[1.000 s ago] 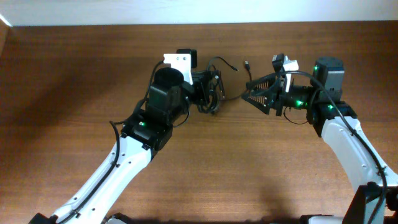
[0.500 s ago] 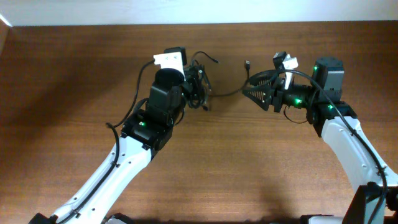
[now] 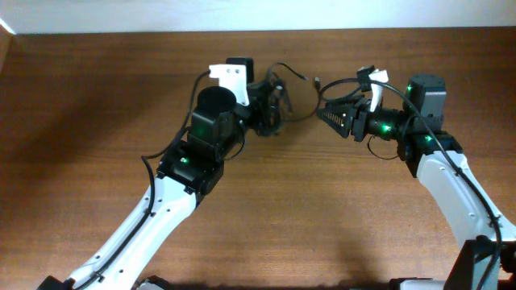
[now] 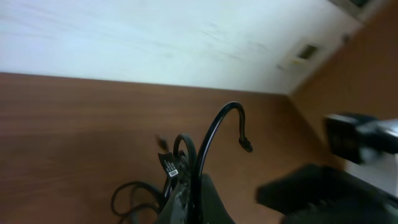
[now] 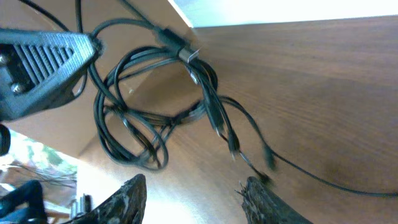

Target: Untangle cables

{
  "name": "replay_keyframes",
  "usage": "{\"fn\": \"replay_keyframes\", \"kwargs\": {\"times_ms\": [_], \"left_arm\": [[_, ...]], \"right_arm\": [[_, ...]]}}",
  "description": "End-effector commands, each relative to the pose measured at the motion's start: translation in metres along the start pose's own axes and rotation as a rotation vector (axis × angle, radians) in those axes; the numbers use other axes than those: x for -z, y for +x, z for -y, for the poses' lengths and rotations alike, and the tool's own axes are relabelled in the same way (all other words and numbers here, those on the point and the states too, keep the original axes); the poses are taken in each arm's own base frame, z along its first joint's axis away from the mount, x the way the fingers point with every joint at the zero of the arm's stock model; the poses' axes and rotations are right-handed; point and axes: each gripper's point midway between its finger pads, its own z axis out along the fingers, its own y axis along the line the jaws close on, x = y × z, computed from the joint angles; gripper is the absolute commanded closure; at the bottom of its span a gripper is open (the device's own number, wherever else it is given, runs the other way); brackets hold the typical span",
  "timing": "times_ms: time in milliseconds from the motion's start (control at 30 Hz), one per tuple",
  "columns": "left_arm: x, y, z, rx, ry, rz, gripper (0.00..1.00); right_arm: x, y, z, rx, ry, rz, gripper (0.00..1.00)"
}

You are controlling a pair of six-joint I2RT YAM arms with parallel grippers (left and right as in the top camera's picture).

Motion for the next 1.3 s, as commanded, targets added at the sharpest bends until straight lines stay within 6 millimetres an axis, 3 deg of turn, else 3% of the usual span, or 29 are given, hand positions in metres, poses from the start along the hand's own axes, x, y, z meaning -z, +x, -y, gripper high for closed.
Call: {"fn": "replay_keyframes", "kwargs": {"times_ms": [0, 167, 267, 600, 833, 1200, 1267], "left_arm": [[0.007, -0.002, 0.025, 0.068, 0.129, -0.030, 1.00], [0.008, -0.004, 0.026, 0.134, 0.131, -0.027, 1.00], [0.008, -0.006, 0.024, 0.136, 0.126, -0.024, 1.00], [0.008, -0.006, 0.010, 0.332, 0.080, -0.031, 1.00], [0.007, -0.007, 0.008, 0.491, 0.067, -0.031, 1.00], [0.009, -0.004, 0.022, 0.569, 0.135, -0.072, 1.00], [0.009, -0.005, 0.026, 0.570, 0.153, -0.079, 1.00]], "right_arm": [[0.002, 0.003, -0.022, -0.042, -0.132, -0.023, 0.49], [0.005, 0.006, -0.040, -0.088, -0.238, -0.050, 0.46], [0.005, 0.012, -0.039, -0.147, -0.234, -0.068, 0.30], [0.002, 0.016, -0.036, -0.167, -0.209, -0.079, 0.30], [-0.028, 0.026, -0.072, -0.021, -0.297, -0.127, 0.29], [-0.041, 0.029, -0.070, 0.079, -0.247, -0.124, 0.28], [-0.044, 0.028, -0.059, 0.084, -0.183, -0.115, 0.28]]}}
